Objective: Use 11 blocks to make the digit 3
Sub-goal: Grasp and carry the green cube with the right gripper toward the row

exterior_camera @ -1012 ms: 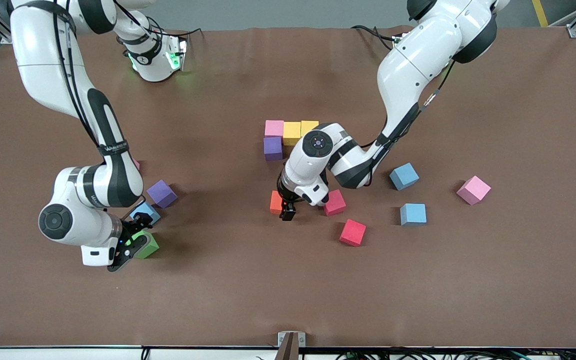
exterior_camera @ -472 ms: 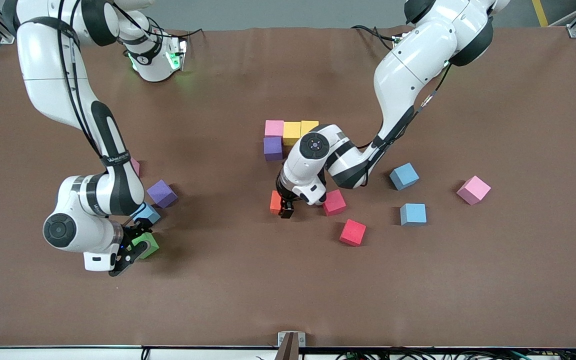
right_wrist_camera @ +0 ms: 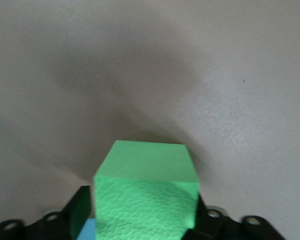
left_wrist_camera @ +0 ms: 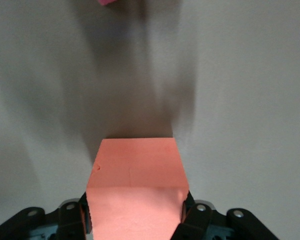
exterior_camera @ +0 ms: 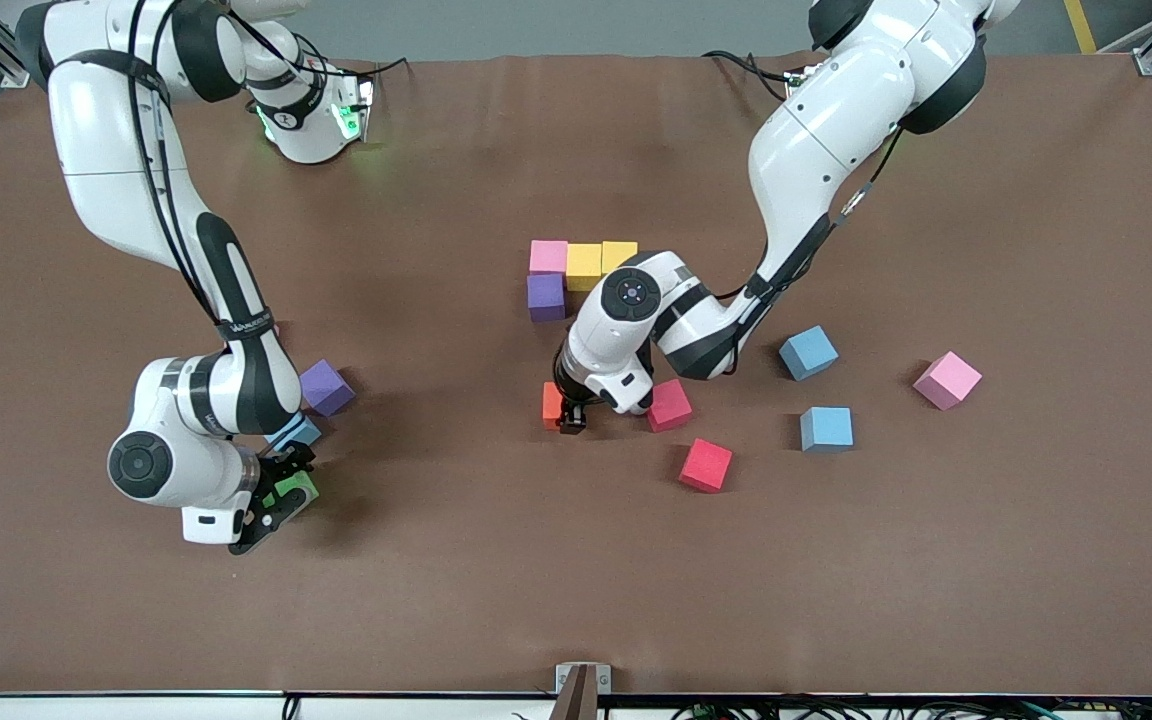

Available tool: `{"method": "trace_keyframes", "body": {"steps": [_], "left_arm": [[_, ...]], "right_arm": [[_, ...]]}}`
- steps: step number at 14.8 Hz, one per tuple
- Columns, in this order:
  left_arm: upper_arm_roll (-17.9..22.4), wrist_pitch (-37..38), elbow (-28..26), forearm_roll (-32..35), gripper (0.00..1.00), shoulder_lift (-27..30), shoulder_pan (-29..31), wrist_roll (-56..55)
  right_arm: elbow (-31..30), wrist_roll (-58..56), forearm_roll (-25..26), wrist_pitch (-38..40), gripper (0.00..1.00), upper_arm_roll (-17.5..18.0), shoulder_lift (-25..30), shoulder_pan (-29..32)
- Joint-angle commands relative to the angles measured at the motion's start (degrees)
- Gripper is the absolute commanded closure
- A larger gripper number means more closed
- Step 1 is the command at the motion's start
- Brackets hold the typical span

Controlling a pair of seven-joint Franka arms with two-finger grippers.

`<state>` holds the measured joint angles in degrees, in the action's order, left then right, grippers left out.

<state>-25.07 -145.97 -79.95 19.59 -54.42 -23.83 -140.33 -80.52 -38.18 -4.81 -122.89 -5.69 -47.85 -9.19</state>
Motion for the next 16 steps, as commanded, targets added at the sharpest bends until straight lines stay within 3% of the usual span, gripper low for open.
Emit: {"method": "trace_keyframes", "body": {"steps": [1,3,6,9,12,16], "left_arm": [[0.29,0.43,0.76,-0.78,0.87,1.77,0.97,1.55],[-0.59,2.43,0.76,-0.78,0.87,3.08,3.08,3.21],[-1.21,5.52,0.76,-1.22,0.88,5.02,5.37,4.72],[-2.17,8.67,0.67,-1.22,0.88,7.13,8.35,4.72],[-5.94,11.05,0.50,-1.04,0.89,8.36,13.44,4.89],[-10.52,15.01,0.41,-0.51,0.89,8.63,18.29,6.56]], "right_arm": [[1.77,2.05,0.24,0.37,0.58,-0.29,-1.02,-0.48],[2.03,2.14,0.33,0.98,0.68,-0.29,-0.76,-0.57],[1.95,2.75,0.50,4.83,0.68,-0.38,1.25,-2.49],[0.63,12.30,0.24,9.23,0.67,-0.99,4.42,-6.62],[-4.80,22.84,-0.29,10.12,0.67,-0.90,9.33,-12.06],[-10.34,37.70,-3.17,9.69,0.67,-0.90,11.46,-20.50]]}}
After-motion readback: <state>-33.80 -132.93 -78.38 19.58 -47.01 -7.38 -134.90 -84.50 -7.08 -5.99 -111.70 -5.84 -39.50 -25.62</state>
